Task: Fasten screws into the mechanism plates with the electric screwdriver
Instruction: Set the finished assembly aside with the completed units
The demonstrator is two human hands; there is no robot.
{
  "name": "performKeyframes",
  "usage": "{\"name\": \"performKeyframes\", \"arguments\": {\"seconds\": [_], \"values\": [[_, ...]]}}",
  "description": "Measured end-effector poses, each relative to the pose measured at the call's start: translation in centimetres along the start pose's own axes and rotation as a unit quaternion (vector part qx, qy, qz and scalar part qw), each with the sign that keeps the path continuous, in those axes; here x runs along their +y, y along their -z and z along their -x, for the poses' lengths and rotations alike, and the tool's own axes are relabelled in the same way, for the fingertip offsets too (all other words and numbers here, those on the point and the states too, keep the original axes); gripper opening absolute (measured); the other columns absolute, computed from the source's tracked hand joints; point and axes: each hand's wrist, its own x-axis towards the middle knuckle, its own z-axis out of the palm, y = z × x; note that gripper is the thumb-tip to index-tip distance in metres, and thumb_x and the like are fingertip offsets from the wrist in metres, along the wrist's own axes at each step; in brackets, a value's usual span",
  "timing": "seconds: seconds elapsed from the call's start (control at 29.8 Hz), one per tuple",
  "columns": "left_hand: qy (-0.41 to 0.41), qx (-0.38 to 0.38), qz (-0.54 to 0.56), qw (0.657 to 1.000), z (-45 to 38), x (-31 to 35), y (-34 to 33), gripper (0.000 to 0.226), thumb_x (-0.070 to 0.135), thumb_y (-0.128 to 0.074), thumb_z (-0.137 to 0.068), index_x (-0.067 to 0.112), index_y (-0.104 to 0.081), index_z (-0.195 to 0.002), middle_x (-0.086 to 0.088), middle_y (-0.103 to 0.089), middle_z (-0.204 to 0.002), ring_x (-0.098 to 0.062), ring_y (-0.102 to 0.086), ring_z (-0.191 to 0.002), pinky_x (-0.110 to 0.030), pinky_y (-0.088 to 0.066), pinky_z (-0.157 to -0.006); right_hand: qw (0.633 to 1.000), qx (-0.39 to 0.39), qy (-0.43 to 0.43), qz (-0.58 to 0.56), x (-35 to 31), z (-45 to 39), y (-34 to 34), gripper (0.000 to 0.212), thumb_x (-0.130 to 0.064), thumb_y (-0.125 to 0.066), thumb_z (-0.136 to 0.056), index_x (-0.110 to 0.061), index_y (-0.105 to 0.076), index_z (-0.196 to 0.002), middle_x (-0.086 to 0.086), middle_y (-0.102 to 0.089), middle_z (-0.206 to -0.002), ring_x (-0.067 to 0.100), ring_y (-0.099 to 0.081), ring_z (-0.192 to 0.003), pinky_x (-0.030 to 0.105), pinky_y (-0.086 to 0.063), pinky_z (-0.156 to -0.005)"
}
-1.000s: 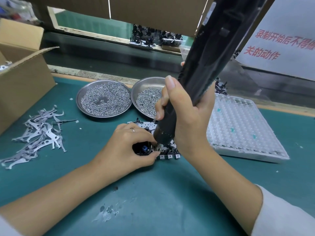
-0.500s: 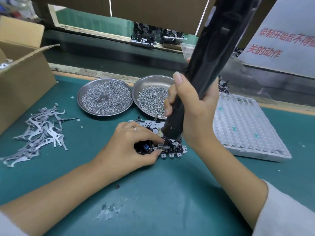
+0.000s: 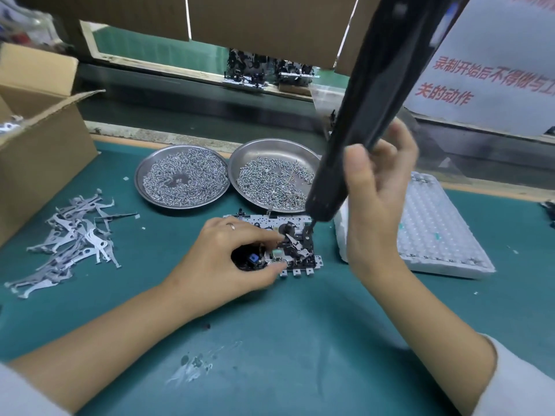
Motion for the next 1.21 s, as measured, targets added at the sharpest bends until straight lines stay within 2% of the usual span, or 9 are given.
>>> {"name": "performKeyframes", "arguments": {"seconds": [0.1, 0.17, 0.27, 0.34, 0.4, 0.87, 0.97, 1.07, 1.21], "values": [[0.032, 0.069, 0.072, 0.995, -0.1, -0.1, 0.1, 0.018, 0.042, -0.069, -0.077, 0.035, -0.069, -0.094, 0.020, -0.068, -0.082, 0.003, -0.060, -0.078, -0.009, -0.041, -0.075, 0.988, 0.101, 0.060, 0.098, 0.6, 2.5, 1.9, 0.013, -0.024, -0.051, -0.084, -0.023, -0.045, -0.095, -0.008, -0.046, -0.082, 0.006, -0.047, -0.074, 0.020, -0.041, -0.072], [0.069, 0.124, 0.110, 0.984, -0.2, -0.5, 0.3, 0.010, 0.037, -0.065, -0.086, 0.035, -0.068, -0.096, 0.016, -0.070, -0.088, 0.005, -0.061, -0.081, -0.007, -0.040, -0.076, 0.978, -0.056, 0.048, 0.197, 1.3, 4.9, 2.2, 0.010, -0.020, -0.053, -0.086, -0.023, -0.052, -0.095, -0.008, -0.054, -0.085, 0.003, -0.051, -0.076, 0.018, -0.042, -0.073], [0.082, 0.166, 0.120, 0.975, -0.3, -1.0, 0.6, 0.017, 0.028, -0.052, -0.093, 0.031, -0.066, -0.101, 0.011, -0.069, -0.090, 0.008, -0.060, -0.086, -0.005, -0.040, -0.078, 0.815, -0.360, 0.112, 0.440, 2.7, 7.0, 1.1, 0.035, -0.031, -0.057, -0.090, -0.016, -0.059, -0.122, 0.006, -0.062, -0.114, 0.024, -0.057, -0.104, 0.038, -0.046, -0.087], [0.083, 0.178, 0.122, 0.973, -0.3, -1.0, 0.6, 0.020, 0.027, -0.047, -0.094, 0.034, -0.065, -0.101, 0.011, -0.068, -0.089, 0.009, -0.060, -0.084, -0.006, -0.041, -0.077, 0.713, -0.421, 0.147, 0.541, 2.8, 7.3, 0.3, 0.040, -0.042, -0.050, -0.093, -0.021, -0.059, -0.127, 0.009, -0.056, -0.129, 0.033, -0.050, -0.117, 0.043, -0.043, -0.092], [0.086, 0.184, 0.122, 0.972, -0.2, -1.3, 0.7, 0.020, 0.026, -0.047, -0.095, 0.035, -0.064, -0.101, 0.011, -0.068, -0.090, 0.009, -0.058, -0.082, -0.008, -0.042, -0.078, 0.678, -0.445, 0.140, 0.569, 2.0, 7.5, -0.1, 0.038, -0.044, -0.045, -0.095, -0.024, -0.060, -0.124, 0.008, -0.054, -0.133, 0.034, -0.048, -0.121, 0.044, -0.041, -0.094], [0.060, 0.169, 0.120, 0.976, 0.2, -2.3, 0.6, 0.024, 0.053, -0.042, -0.089, 0.049, -0.064, -0.097, 0.019, -0.067, -0.089, 0.004, -0.057, -0.078, -0.006, -0.041, -0.073, 0.685, -0.340, 0.199, 0.613, -6.3, 12.3, 13.3, 0.041, -0.040, -0.041, -0.098, -0.029, -0.073, -0.075, 0.000, -0.072, -0.092, 0.019, -0.068, -0.097, 0.027, -0.054, -0.073], [0.057, 0.163, 0.105, 0.979, 0.1, -2.5, 0.3, 0.028, 0.063, -0.040, -0.089, 0.052, -0.063, -0.099, 0.018, -0.066, -0.091, 0.001, -0.058, -0.086, -0.019, -0.044, -0.079, 0.636, -0.251, 0.143, 0.716, -7.6, 11.2, 18.5, 0.038, -0.025, -0.042, -0.096, -0.016, -0.075, -0.079, 0.009, -0.071, -0.096, 0.032, -0.067, -0.099, 0.042, -0.051, -0.078], [0.056, 0.155, 0.093, 0.982, 0.0, -2.5, 0.1, 0.035, 0.072, -0.037, -0.086, 0.052, -0.063, -0.099, 0.018, -0.067, -0.091, -0.006, -0.058, -0.091, -0.028, -0.045, -0.081, 0.570, -0.136, 0.073, 0.807, -8.0, 9.4, 22.1, 0.029, 0.010, -0.072, -0.057, -0.002, -0.073, -0.083, 0.021, -0.068, -0.097, 0.046, -0.065, -0.093, 0.056, -0.051, -0.074], [0.046, 0.152, 0.069, 0.985, 0.0, -1.8, 0.0, 0.027, 0.064, -0.039, -0.089, 0.054, -0.062, -0.099, 0.020, -0.066, -0.094, 0.001, -0.058, -0.092, -0.022, -0.044, -0.083, 0.649, -0.149, 0.100, 0.739, -6.6, 7.9, 20.0, 0.018, 0.001, -0.065, -0.067, -0.005, -0.071, -0.083, 0.015, -0.068, -0.098, 0.037, -0.065, -0.088, 0.047, -0.050, -0.077]]}}
